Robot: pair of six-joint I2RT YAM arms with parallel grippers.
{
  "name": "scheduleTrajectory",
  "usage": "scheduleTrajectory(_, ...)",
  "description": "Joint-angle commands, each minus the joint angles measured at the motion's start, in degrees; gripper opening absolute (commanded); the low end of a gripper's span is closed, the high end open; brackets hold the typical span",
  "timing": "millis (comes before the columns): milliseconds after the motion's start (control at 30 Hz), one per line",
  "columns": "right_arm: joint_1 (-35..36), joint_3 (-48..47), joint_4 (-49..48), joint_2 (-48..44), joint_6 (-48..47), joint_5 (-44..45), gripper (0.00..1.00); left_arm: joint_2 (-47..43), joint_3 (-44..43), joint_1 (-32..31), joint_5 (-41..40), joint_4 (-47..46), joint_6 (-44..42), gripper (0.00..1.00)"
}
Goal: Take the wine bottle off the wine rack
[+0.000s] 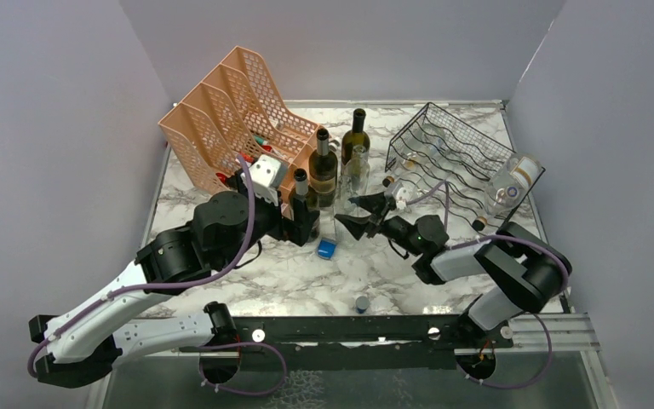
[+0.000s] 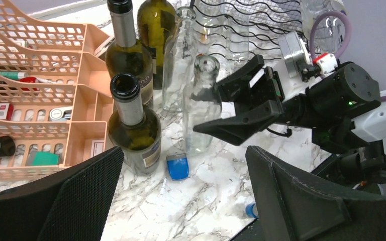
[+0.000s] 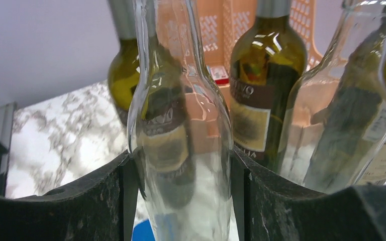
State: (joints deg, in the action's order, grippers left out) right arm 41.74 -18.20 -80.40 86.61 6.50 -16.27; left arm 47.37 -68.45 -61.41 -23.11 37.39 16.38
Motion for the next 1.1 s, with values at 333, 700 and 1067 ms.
scheduleTrajectory(333,0.36,-12.05,-21.22,15.64,1.40,6.15,0.35,-4.13,3.04,0.02,-2.44,-0.62,3.35,0.99)
scheduleTrajectory(700,0.36,-10.59,-21.44,17.72,0.81,6.32,0.48,-4.96,3.61,-0.03,-2.16,-0.47,3.56,0.99)
scheduleTrajectory(1067,0.36,-6.44,-21.34,15.01,0.79,7.48,1.00,-3.90,3.91,0.01,-1.55,-0.56,3.48,0.99)
